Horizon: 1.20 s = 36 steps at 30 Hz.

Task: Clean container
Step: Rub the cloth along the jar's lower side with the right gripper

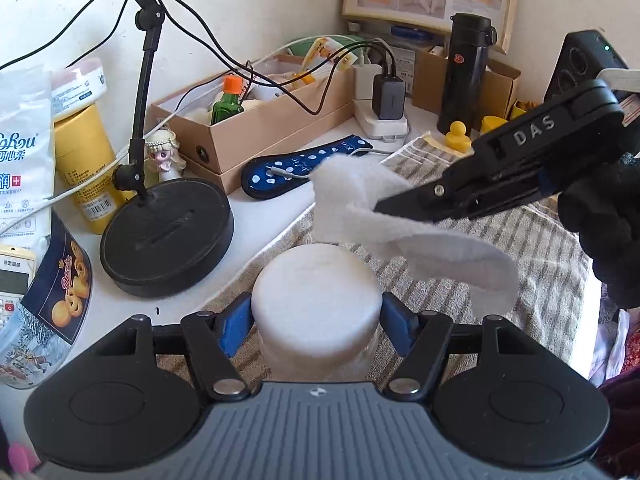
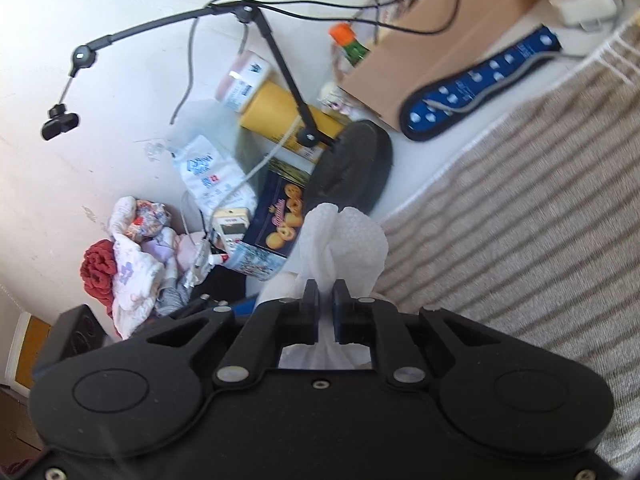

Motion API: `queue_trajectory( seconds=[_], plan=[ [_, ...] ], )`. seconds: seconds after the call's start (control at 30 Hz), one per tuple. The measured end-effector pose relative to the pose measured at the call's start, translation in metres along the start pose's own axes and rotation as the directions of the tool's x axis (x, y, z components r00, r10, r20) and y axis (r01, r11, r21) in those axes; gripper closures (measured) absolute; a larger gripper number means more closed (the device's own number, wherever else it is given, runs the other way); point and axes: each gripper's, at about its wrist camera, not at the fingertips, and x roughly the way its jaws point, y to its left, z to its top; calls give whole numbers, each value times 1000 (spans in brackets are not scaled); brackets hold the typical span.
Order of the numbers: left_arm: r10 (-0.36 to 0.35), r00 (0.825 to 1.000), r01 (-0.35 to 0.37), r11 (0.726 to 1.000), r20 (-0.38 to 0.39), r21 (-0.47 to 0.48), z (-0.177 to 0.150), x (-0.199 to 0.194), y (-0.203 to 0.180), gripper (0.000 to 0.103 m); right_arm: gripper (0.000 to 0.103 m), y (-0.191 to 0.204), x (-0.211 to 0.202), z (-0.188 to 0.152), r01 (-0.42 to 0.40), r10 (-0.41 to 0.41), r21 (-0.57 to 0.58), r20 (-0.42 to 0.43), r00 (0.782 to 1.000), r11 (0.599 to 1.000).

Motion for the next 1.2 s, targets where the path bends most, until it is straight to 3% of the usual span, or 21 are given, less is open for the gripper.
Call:
queue_trajectory(
  seconds=[0.13, 0.6, 1.2],
  plan=[
    [-2, 1000, 2, 1000, 1, -15, 0, 2, 0, 36, 96, 12, 5, 1, -11, 11, -69, -8, 1000, 998],
    [-11, 1000, 11, 999, -13, -38, 0, 4, 0, 35, 95, -15, 21, -7, -15, 17, 67, -32, 999, 998],
    [-5, 999, 2, 996, -33, -89, -6, 8, -1, 36, 95, -27, 30, -12, 51, -47, 59, -69, 996, 997]
  ],
)
